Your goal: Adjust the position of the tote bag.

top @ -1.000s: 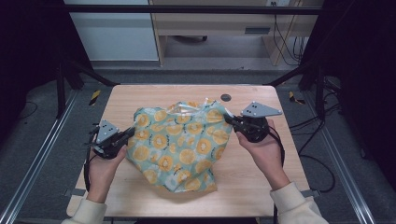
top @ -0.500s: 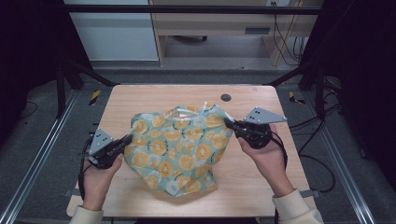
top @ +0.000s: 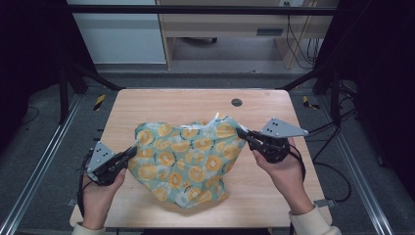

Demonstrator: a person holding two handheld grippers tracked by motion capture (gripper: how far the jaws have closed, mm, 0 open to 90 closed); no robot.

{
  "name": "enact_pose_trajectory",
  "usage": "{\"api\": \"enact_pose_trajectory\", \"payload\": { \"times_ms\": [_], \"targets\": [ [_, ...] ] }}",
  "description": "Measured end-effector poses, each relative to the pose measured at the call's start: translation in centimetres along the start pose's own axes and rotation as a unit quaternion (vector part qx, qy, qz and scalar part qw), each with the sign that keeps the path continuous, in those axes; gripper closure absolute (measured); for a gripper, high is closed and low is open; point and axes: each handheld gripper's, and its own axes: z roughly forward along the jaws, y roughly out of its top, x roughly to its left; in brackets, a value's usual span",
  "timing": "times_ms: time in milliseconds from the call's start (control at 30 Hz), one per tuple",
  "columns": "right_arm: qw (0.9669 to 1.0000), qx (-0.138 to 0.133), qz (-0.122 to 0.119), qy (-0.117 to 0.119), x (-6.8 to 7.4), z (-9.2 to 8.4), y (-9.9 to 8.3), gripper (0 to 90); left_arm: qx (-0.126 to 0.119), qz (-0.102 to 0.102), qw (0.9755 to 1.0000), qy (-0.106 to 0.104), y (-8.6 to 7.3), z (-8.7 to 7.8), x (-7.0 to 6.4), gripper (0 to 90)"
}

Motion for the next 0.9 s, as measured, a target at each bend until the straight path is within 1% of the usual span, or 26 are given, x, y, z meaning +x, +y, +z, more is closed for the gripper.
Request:
{"api": "enact_pose_trajectory", "payload": {
  "times_ms": [100,167,300,367,433,600,700,900],
  "targets": [
    [1.0,0.003,-0.002,0.005,0.4,-0.3,-0.5,89.2,0.005,0.002,1.0,-0.003,-0.5,-0.4,-0.1,90.0],
    [0.9999,0.008,-0.004,0.01,0.9,-0.5,-1.3,89.2,0.015,0.007,0.9998,-0.006,-1.0,-0.5,-0.3,90.0],
    [0.9998,0.014,-0.002,0.015,1.3,-0.7,-2.3,89.2,0.029,0.015,0.9994,-0.01,-1.7,-0.6,-0.7,90.0],
    [0.9997,0.016,0.0,0.018,1.5,-0.8,-2.8,89.2,0.037,0.023,0.999,-0.012,-2.0,-0.6,-0.9,90.0],
    [0.9996,0.018,0.002,0.021,1.7,-0.9,-3.3,89.1,0.043,0.024,0.9987,-0.017,-2.3,-0.6,-1.0,90.0],
    [0.999,0.03,0.004,0.031,2.1,-1.4,-4.9,89.2,0.062,0.029,0.9972,-0.03,-3.1,-0.6,-1.3,90.0],
    [0.9987,0.033,0.011,0.036,2.3,-1.4,-5.9,89.1,0.072,0.029,0.9963,-0.036,-3.5,-0.5,-1.4,90.0],
    [0.9978,0.04,0.027,0.044,2.3,-1.1,-7.4,89.1,0.099,0.033,0.9934,-0.048,-4.3,-0.1,-1.6,90.0]
  ]
}}
